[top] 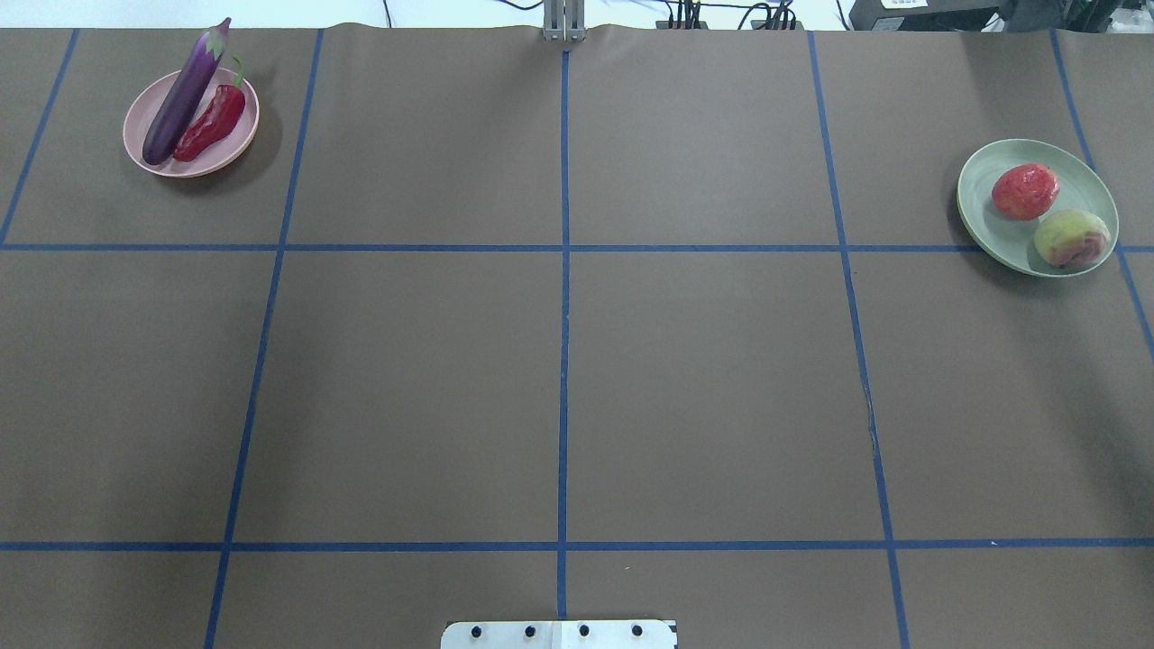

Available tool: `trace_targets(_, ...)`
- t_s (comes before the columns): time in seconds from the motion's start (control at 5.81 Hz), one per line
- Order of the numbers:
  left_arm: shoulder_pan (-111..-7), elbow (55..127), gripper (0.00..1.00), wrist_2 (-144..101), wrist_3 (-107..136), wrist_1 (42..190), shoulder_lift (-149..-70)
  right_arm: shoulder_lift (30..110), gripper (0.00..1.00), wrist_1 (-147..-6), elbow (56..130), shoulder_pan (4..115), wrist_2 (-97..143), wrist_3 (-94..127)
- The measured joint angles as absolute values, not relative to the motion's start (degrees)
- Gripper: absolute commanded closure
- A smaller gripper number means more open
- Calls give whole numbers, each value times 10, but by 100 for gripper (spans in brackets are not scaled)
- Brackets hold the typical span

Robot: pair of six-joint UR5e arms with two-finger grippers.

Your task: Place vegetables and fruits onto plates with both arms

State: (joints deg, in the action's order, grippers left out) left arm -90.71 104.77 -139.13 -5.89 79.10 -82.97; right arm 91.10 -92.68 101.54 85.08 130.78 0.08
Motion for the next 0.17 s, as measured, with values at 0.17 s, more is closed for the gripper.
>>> trace_targets(0.17,-907,1048,0,-1391,-59,791,-830,912,0,-925,1015,850,1308,0)
